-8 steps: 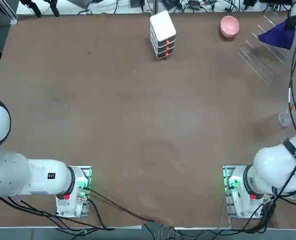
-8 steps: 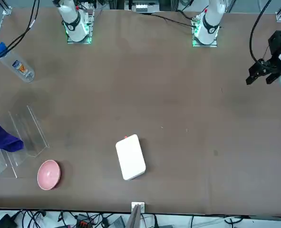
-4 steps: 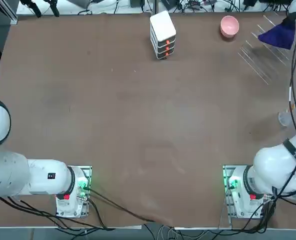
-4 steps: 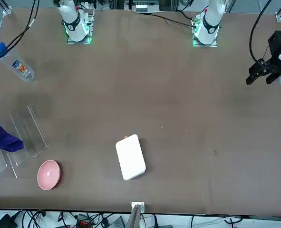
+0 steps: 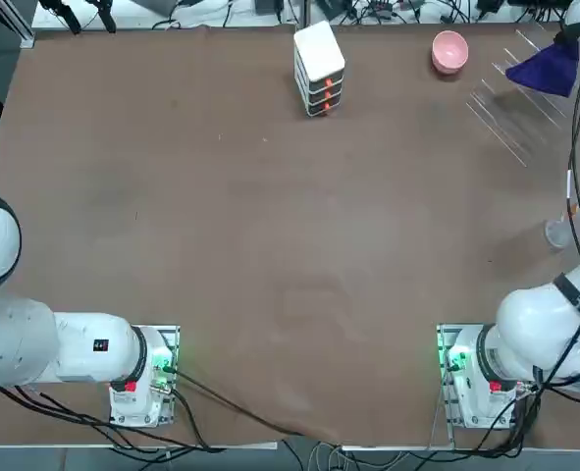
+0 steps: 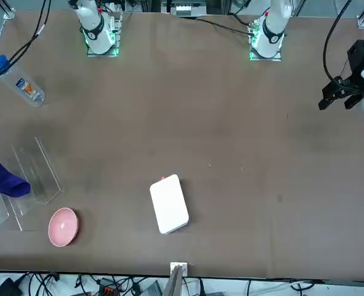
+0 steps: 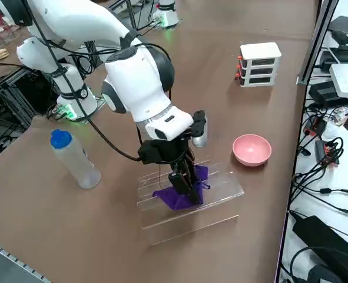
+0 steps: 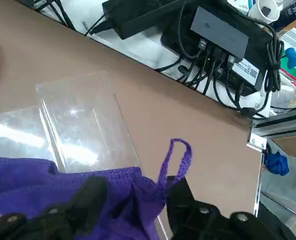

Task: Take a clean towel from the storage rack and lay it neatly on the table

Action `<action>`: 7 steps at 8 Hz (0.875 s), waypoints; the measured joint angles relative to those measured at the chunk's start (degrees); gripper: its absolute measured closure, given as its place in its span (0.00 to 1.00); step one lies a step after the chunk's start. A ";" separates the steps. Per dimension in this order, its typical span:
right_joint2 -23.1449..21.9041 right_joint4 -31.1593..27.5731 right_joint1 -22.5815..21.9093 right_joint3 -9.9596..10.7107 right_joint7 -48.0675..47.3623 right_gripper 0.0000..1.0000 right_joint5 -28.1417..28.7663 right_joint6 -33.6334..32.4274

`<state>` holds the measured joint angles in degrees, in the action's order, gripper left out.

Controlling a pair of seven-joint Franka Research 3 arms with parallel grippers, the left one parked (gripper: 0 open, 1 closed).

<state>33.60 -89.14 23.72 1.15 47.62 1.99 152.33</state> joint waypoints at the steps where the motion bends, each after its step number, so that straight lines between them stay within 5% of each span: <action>1: 0.00 0.00 0.20 0.00 0.00 0.30 0.00 0.02; 3: 0.00 0.01 0.89 0.01 0.00 0.45 0.00 0.13; 5: -0.03 0.02 1.05 -0.01 0.00 0.89 0.01 0.13; 7: -0.39 0.20 0.99 -0.20 0.00 0.95 0.01 -0.91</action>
<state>33.21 -88.94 24.72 0.96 47.62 2.00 151.42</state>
